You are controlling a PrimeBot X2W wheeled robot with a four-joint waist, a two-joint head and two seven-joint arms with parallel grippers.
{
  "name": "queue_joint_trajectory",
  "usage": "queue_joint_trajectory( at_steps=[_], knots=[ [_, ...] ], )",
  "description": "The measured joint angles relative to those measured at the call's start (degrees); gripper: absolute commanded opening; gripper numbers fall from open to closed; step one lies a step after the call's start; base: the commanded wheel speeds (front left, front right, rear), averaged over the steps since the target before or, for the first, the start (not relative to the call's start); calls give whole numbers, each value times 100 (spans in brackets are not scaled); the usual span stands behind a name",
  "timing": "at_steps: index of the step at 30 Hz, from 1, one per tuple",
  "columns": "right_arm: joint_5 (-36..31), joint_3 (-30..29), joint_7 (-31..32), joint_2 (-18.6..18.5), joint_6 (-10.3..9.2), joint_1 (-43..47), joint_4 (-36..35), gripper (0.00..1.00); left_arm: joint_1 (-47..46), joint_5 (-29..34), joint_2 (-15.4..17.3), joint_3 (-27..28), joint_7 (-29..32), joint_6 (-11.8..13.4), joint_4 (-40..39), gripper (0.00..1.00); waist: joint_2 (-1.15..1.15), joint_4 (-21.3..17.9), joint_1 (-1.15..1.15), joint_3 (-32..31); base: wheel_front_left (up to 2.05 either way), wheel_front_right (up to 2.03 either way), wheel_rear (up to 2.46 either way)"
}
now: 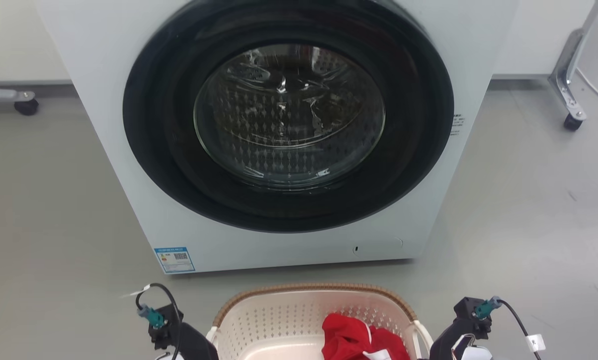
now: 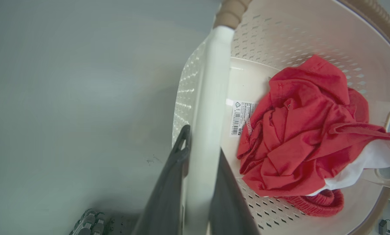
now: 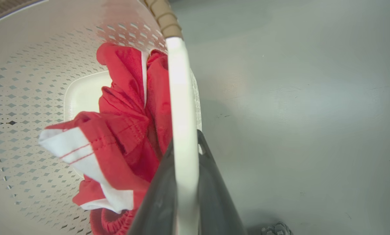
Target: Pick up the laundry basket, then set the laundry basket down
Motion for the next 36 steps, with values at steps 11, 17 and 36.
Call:
queue_joint_trajectory(
  at_steps=[11, 17, 36],
  knots=[
    [241, 31, 303, -21, 0, 304, -11, 0, 347, -196, 1, -96, 200, 75, -1, 0, 0, -8, 0, -339, 0, 0, 0],
    [312, 62, 399, -27, 0, 487, -43, 0, 509, -253, -1, -151, 259, 123, 0, 0, 1, -5, 0, -465, 0, 0, 0],
    [522, 146, 494, -81, -5, 606, -158, 0, 586, -546, 10, -344, 366, 269, -81, 0, 1, 18, 1, -547, 0, 0, 0]
  ],
)
